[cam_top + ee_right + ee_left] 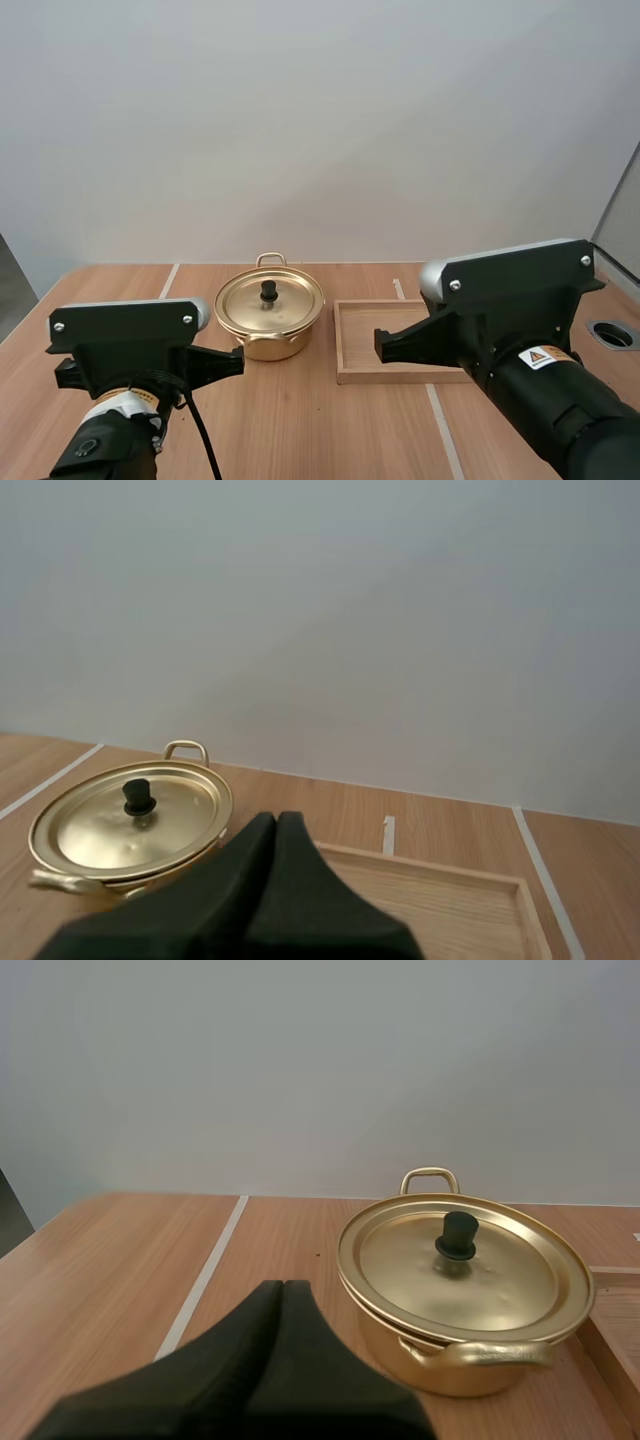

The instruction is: Open the pot, put the pineapple inside, and close it

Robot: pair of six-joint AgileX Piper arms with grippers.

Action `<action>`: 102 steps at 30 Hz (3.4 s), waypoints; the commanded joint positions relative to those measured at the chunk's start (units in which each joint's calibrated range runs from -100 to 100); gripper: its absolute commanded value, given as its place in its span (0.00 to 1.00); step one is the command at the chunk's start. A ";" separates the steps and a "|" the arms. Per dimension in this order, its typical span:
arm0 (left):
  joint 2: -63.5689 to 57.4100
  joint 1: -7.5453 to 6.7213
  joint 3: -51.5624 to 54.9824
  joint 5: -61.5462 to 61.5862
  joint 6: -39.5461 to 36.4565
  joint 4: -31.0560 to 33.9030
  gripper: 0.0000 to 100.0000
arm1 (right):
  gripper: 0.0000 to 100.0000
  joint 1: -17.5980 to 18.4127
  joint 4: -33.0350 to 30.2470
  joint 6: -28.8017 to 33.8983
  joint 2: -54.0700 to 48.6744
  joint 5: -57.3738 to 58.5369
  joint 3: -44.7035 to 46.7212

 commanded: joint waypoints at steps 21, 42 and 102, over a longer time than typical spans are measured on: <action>-0.33 0.11 0.09 -0.78 -0.59 0.26 0.00 | 0.00 1.35 -24.78 23.64 -0.47 -20.01 10.59; -0.33 0.11 0.09 -0.78 -0.59 0.26 0.00 | 0.00 8.51 -39.27 39.45 -0.47 -22.14 17.14; -8.25 -0.31 2.63 7.55 -4.29 3.59 0.00 | 0.00 8.51 -38.24 39.66 -0.47 -22.29 17.14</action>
